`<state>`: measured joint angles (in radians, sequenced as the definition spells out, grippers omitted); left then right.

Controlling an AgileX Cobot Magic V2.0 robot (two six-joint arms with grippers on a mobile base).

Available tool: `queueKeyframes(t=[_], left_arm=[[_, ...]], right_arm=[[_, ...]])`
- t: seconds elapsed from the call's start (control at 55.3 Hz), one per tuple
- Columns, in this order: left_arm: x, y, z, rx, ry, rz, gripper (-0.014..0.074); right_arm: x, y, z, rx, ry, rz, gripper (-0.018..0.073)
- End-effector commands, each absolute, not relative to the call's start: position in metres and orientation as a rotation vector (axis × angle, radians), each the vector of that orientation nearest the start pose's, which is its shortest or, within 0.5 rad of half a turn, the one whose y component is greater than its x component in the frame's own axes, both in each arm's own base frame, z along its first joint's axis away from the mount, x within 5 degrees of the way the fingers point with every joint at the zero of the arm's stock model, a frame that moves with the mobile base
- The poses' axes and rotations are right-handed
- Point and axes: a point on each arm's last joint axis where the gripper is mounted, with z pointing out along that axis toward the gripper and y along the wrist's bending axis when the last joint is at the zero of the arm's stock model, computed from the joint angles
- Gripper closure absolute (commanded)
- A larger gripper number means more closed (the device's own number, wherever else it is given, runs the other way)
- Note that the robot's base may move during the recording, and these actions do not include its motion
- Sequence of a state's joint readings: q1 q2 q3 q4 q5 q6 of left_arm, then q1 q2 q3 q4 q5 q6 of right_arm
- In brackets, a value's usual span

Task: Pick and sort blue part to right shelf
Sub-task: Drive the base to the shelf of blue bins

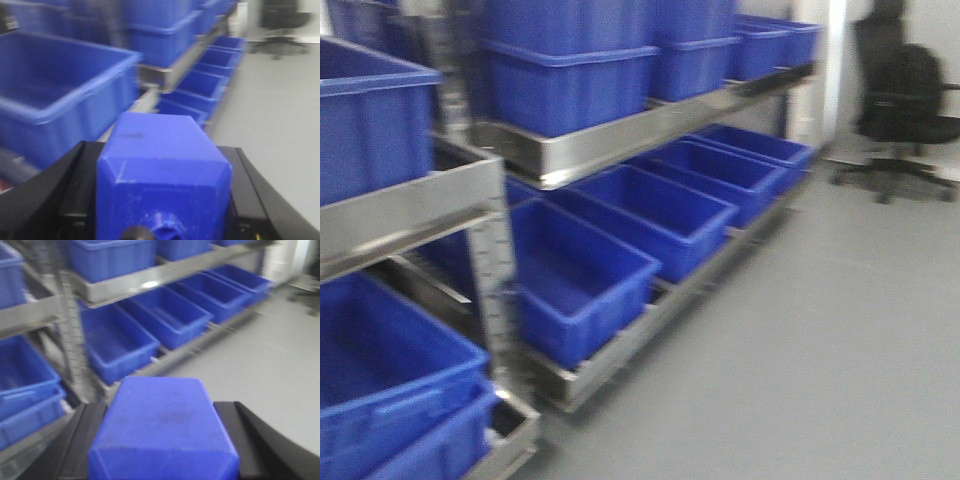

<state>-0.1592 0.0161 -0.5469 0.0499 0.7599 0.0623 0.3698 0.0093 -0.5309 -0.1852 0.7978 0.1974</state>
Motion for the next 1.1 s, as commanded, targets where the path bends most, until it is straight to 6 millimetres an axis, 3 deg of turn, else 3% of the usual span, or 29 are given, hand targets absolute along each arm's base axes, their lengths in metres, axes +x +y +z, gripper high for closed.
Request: queueKeyframes(t=[0.0,1.084], left_arm=[[0.0006,0.0027,0.3317,0.180,1.605,-0.028,0.0260],[0.0006,0.0027,0.3317,0.180,1.605,-0.028,0.0260]], right_arm=[[0.0050,-0.0108,0.3249,-0.177,1.648,0.200,0.0217],[0.0050,-0.0108,0.3249,-0.177,1.648,0.200,0.0217]])
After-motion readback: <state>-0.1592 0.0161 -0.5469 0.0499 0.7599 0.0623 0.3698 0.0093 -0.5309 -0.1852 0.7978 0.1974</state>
